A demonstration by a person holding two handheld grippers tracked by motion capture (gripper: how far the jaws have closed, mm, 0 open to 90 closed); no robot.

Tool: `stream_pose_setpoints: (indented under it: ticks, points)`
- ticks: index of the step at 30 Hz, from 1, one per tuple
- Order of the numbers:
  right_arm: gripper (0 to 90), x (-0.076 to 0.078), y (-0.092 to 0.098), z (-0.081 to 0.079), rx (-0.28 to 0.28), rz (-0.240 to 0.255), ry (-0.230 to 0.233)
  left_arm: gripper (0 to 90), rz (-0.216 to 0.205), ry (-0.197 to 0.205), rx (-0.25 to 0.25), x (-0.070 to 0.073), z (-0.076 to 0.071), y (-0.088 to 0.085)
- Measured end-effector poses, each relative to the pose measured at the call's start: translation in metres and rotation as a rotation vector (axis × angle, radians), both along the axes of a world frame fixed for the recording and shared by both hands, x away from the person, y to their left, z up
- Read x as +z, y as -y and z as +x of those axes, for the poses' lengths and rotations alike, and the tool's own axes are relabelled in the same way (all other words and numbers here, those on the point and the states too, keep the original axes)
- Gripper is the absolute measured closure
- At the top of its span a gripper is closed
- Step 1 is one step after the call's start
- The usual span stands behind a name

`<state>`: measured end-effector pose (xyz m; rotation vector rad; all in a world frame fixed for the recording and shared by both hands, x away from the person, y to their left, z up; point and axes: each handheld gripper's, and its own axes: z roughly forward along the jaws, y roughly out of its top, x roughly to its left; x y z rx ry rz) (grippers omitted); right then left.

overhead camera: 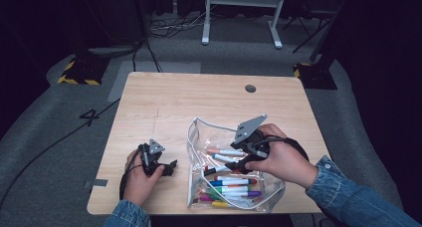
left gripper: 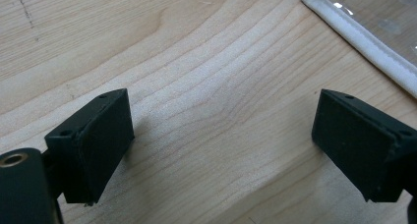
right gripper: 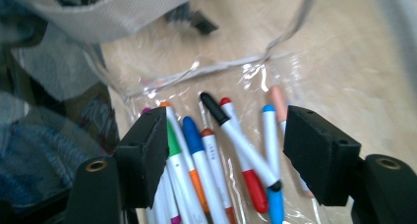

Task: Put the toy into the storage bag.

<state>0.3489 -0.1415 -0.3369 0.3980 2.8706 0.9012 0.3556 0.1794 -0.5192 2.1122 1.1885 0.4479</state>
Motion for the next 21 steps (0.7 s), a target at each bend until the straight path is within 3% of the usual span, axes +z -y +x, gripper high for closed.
stream_pose_setpoints:
  ticks: [8,21]
  points:
    - [34.1,0.026,0.039,0.003,-0.109,0.099,0.049,9.1,-0.003,-0.003,0.003,0.0,-0.001,-0.002]
    - [34.1,0.041,0.111,0.009,-0.279,0.193,0.099,9.2,-0.001,-0.003,0.022,0.0,-0.011,-0.018]
